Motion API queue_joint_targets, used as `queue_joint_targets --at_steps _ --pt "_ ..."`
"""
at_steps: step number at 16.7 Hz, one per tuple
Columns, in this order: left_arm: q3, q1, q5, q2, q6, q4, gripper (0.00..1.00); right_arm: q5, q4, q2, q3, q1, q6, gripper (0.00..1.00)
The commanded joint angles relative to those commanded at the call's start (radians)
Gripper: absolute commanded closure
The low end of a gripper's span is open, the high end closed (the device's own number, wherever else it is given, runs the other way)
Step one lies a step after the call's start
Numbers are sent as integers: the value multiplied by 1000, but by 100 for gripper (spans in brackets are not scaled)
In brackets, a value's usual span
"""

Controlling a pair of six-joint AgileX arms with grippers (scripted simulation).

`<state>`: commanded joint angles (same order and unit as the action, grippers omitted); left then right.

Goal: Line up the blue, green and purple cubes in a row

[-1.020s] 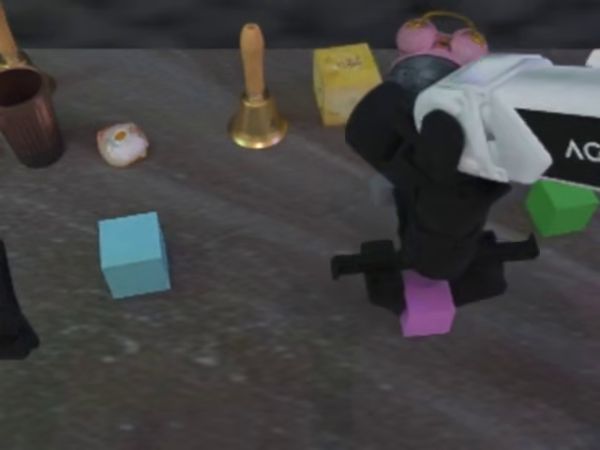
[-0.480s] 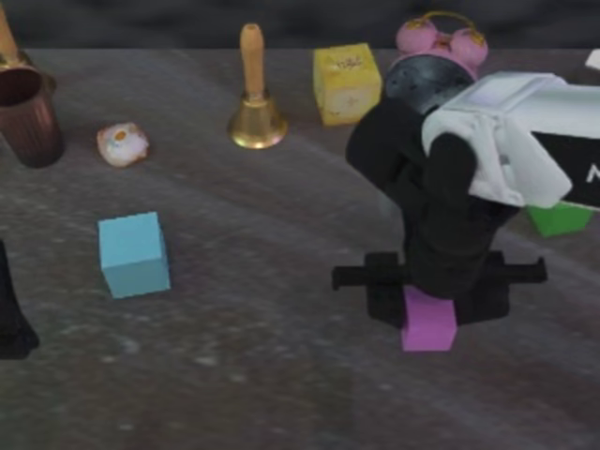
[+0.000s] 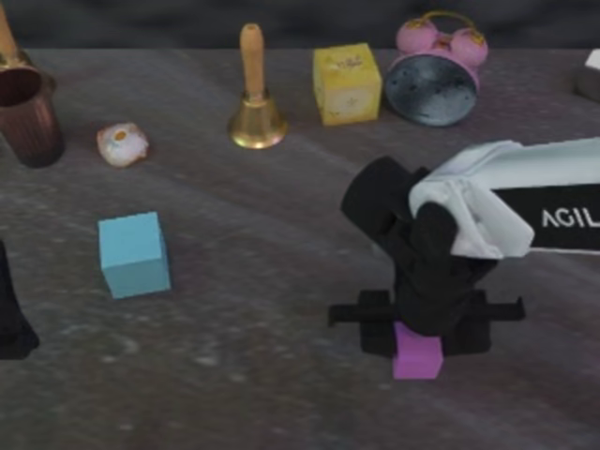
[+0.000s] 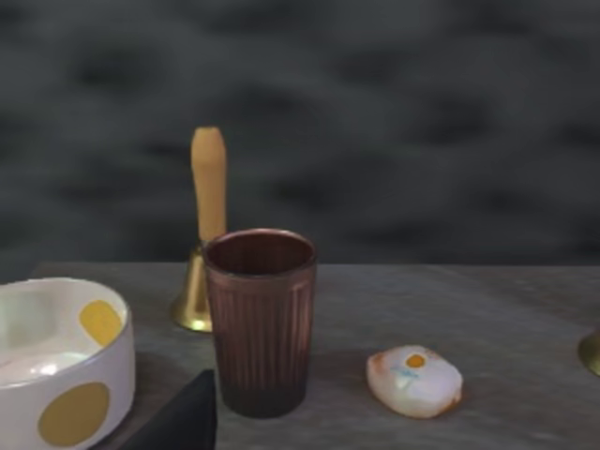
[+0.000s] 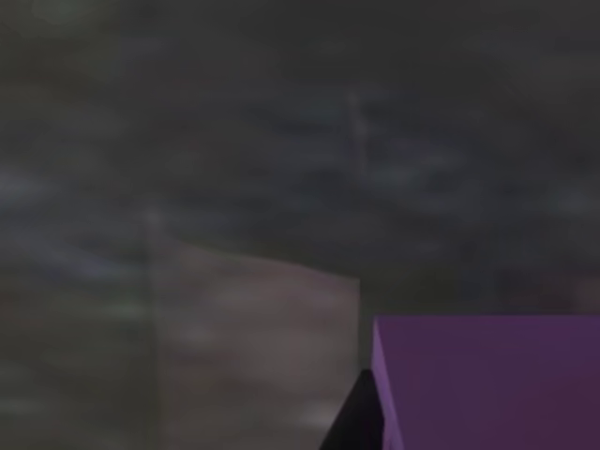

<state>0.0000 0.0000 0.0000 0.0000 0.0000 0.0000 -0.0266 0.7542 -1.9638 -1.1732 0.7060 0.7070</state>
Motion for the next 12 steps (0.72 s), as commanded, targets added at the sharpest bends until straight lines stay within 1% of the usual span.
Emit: queue_joint_targets --at_steps 4,12 --pt "0 0 0 0 0 0 0 0 -11 -7 8 1 0 100" --pt "0 0 0 0 0 0 0 0 -11 -7 8 1 0 40"
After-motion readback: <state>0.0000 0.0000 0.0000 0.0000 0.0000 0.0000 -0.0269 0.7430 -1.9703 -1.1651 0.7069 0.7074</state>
